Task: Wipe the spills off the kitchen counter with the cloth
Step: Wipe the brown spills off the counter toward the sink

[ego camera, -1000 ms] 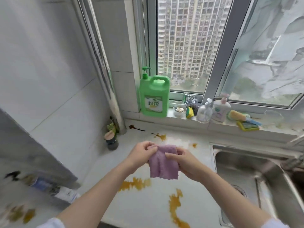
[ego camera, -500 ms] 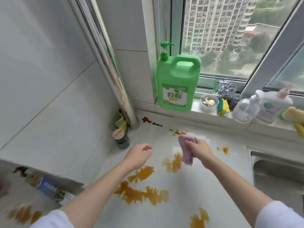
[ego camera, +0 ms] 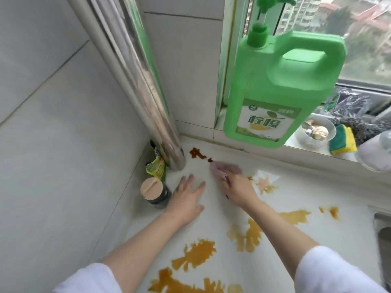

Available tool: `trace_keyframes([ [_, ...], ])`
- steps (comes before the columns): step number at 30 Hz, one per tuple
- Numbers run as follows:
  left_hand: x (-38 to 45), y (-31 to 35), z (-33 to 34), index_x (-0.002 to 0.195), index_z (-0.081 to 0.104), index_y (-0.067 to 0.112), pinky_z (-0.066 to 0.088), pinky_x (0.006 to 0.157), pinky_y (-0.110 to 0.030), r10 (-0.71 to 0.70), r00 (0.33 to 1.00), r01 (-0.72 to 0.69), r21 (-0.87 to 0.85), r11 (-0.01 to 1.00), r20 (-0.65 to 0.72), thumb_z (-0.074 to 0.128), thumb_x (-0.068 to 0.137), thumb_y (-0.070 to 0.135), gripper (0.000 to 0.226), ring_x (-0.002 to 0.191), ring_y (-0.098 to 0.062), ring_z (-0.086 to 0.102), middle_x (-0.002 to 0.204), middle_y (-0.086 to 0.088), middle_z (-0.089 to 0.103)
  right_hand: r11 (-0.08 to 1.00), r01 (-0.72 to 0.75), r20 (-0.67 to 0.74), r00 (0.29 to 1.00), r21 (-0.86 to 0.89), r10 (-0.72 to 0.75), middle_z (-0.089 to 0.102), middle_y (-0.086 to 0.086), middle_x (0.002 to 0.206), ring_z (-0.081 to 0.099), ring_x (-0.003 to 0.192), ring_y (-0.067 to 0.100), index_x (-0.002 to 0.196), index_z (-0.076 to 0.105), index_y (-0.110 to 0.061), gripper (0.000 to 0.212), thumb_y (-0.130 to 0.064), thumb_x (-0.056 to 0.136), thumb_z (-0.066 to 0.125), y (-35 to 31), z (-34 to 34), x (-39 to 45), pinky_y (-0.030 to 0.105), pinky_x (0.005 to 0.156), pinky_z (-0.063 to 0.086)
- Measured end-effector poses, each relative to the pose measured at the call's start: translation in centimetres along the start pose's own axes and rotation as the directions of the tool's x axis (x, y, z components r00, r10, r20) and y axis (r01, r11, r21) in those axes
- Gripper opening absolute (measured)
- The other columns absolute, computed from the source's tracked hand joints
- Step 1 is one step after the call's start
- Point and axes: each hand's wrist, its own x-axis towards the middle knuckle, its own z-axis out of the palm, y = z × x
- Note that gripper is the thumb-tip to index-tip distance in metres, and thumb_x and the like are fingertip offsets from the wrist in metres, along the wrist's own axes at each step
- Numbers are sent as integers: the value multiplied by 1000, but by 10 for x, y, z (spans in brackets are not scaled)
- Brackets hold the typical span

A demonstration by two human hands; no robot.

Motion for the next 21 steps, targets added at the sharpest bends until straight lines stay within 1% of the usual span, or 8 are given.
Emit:
trace_keyframes([
  [3,10,-9,4,155,11,36,18,119,-45,17,999,-16,-28,999,28,57,93,43,78,150,-34,-7,164,-9,-5,997,62,16,998,44,-63,50,-1,146,46,132,25,143,48,-24,42,-32,103,39,-19,6,41,36,96,44],
  [5,13,-10,2,155,14,36,18,119,-44,31,999,-30,-30,999,40,59,92,41,78,150,-35,-6,165,-9,-4,993,95,32,995,70,-97,53,7,143,45,130,35,143,49,-19,44,-26,100,42,-34,15,70,42,104,42],
  [7,16,-11,-1,155,14,34,16,120,-44,51,996,-50,-20,999,71,58,93,36,76,150,-38,-6,164,-11,-5,983,169,9,985,70,-170,61,13,133,54,114,45,133,60,-12,44,-17,90,51,-44,31,92,48,99,47],
  [10,18,-16,-8,156,11,33,17,120,-47,86,986,-83,-26,996,142,55,95,26,75,149,-40,-7,164,-13,-7,967,253,17,967,27,-253,66,10,128,58,105,42,121,69,-10,39,-7,83,61,-44,36,96,46,95,50],
  [14,19,-22,-11,157,6,31,18,120,-48,115,970,-111,-34,993,212,53,94,20,79,149,-41,-10,163,-15,-10,983,183,92,979,-17,-180,65,-5,126,53,121,28,107,72,-24,32,-31,88,47,-22,8,69,36,93,47],
  [17,21,-20,-12,157,3,30,17,119,-49,111,966,-112,-8,994,233,52,95,19,80,148,-43,-11,163,-15,-11,981,185,84,980,-53,-180,63,-3,131,52,122,27,119,68,-29,31,-29,93,49,-22,7,76,36,92,46],
  [19,22,-18,-12,157,2,29,17,119,-50,109,962,-112,1,994,250,51,96,17,79,147,-44,-12,163,-16,-11,975,223,74,972,12,-223,60,7,135,52,124,31,129,63,-21,36,-16,95,52,-40,20,104,38,101,45],
  [21,23,-17,-14,157,2,29,17,118,-49,102,959,-106,3,994,264,50,96,16,78,147,-44,-12,162,-16,-12,963,250,130,956,105,-262,59,12,135,52,126,33,127,63,-18,39,-13,92,47,-65,32,129,36,108,41],
])
